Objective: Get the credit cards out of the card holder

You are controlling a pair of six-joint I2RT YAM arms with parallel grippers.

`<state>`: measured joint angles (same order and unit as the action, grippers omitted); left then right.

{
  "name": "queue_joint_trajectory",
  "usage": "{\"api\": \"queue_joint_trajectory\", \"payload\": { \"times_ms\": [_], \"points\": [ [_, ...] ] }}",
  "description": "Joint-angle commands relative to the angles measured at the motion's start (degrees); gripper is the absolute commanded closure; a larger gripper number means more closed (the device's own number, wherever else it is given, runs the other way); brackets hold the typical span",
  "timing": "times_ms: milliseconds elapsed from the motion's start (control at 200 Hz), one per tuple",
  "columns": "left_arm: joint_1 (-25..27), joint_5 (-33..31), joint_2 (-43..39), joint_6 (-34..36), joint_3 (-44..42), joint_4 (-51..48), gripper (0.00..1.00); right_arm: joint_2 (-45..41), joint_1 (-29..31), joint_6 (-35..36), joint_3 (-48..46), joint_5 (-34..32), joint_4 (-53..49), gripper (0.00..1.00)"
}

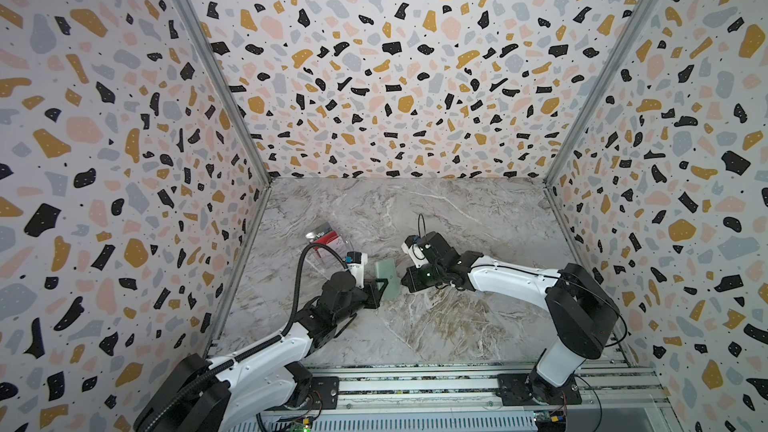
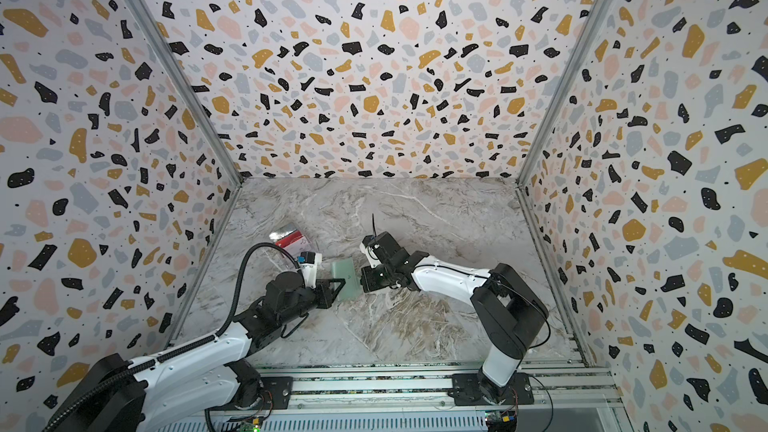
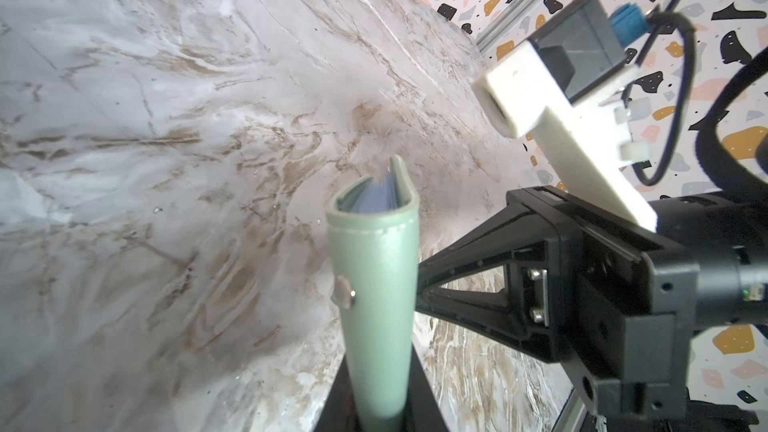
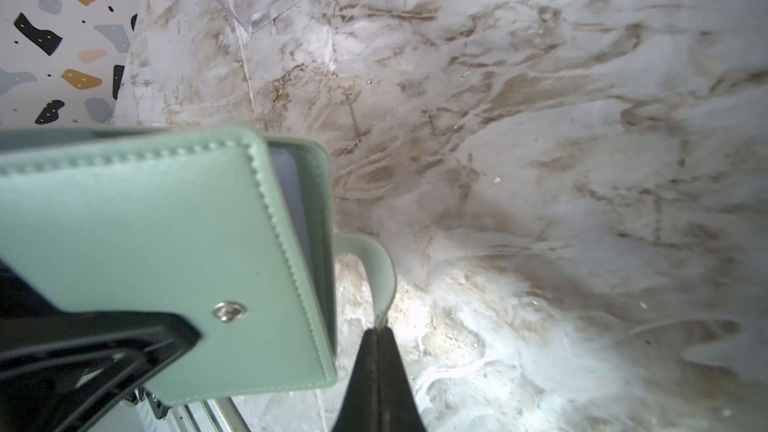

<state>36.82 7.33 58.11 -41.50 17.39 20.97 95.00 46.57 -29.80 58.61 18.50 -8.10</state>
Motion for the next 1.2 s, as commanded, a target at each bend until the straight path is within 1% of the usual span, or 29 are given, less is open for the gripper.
{"api": "queue_joint_trajectory", "payload": {
  "times_ms": [0, 50, 135, 290, 405, 490, 561, 676, 756, 821, 986, 1191],
  "points": [
    [-0.1, -0.1, -1.5, 1.1, 1.5, 3.3, 1.00, -4.6, -1.6, 1.8, -2.0, 1.4, -0.4, 0.98],
    [-0.1, 0.4, -2.1, 1.5, 2.1, 2.5, 1.00, -5.7, -2.8, 1.9, -3.3, 1.4, 0.1, 0.93],
    [-0.2, 2.5, -3.0, 2.2, 3.4, 1.6, 1.00, -7.9, -5.3, 2.0, -5.6, 2.3, 1.3, 0.88],
    [-0.7, 9.1, -3.3, 2.4, 6.4, 1.8, 1.00, -13.6, -9.2, 3.0, -11.5, 8.4, 8.2, 0.72],
    [-1.2, 15.5, -2.5, 1.8, 8.8, 3.8, 1.00, -18.6, -11.0, 2.6, -17.8, 13.1, 17.4, 0.60],
    [-1.5, 19.5, -1.8, 1.0, 10.3, 5.9, 1.00, -22.5, -11.7, 0.3, -23.2, 15.8, 26.2, 0.53],
    [-1.9, 22.9, -1.3, 0.0, 11.1, 8.6, 1.00, -24.9, -12.1, -2.2, -27.0, 17.8, 33.7, 0.50],
    [-2.6, 27.3, -0.6, -1.3, 11.8, 12.5, 1.00, -27.2, -12.2, -7.3, -31.6, 20.4, 44.7, 0.49],
    [-3.2, 28.5, -0.1, -0.3, 12.5, 12.1, 1.00, -28.3, -12.5, -11.1, -34.7, 21.6, 52.5, 0.50],
    [-3.6, 28.8, 0.4, 1.4, 13.2, 10.7, 1.00, -28.7, -12.8, -13.2, -36.2, 22.4, 56.7, 0.51],
    [-3.9, 30.5, 1.8, 2.0, 13.0, 12.8, 1.00, -29.0, -12.8, -14.6, -36.2, 24.3, 59.7, 0.53],
    [-3.9, 32.2, 2.9, 1.0, 12.5, 15.3, 1.00, -28.5, -12.8, -14.8, -35.5, 23.4, 60.5, 0.56]
  ]
}}
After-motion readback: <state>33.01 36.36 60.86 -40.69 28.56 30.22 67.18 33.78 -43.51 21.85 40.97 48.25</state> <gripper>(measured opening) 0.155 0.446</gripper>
